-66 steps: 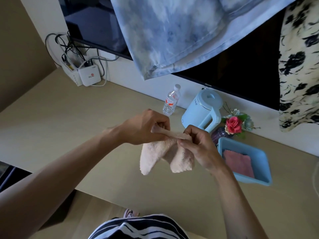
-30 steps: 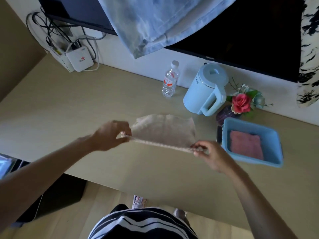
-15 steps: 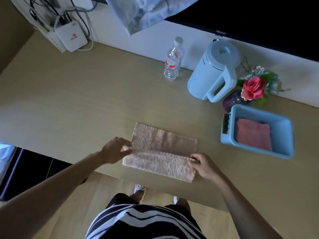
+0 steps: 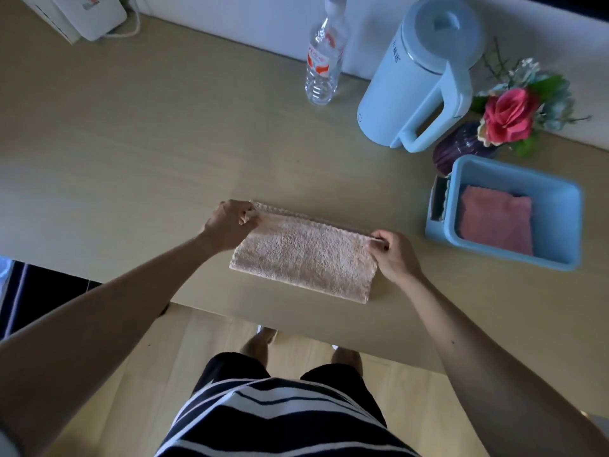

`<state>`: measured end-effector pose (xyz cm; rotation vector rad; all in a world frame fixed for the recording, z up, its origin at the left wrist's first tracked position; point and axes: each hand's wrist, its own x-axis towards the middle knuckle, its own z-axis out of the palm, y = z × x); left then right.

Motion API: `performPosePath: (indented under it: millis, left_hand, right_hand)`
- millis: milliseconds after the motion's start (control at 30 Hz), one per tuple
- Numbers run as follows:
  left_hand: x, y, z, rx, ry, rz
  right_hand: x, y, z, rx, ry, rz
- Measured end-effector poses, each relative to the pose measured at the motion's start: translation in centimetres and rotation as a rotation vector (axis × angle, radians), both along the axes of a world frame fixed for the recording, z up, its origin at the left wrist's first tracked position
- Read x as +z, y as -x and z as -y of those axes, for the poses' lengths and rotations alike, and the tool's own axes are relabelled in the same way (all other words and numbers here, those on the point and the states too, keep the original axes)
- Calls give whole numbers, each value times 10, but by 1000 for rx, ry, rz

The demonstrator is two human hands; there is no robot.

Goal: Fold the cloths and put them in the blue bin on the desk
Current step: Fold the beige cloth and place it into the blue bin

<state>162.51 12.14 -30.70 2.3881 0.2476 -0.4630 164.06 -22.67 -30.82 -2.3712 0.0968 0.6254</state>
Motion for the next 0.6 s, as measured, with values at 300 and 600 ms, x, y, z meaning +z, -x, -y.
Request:
performPosePath:
  millis: [300, 600]
  left_hand:
    - [-5, 3, 0, 57, -70, 174]
    - [-14, 54, 72, -357, -370, 309]
  right_hand:
    - [-9, 3, -5, -139, 25, 205]
    - [-22, 52, -54, 410, 263, 328]
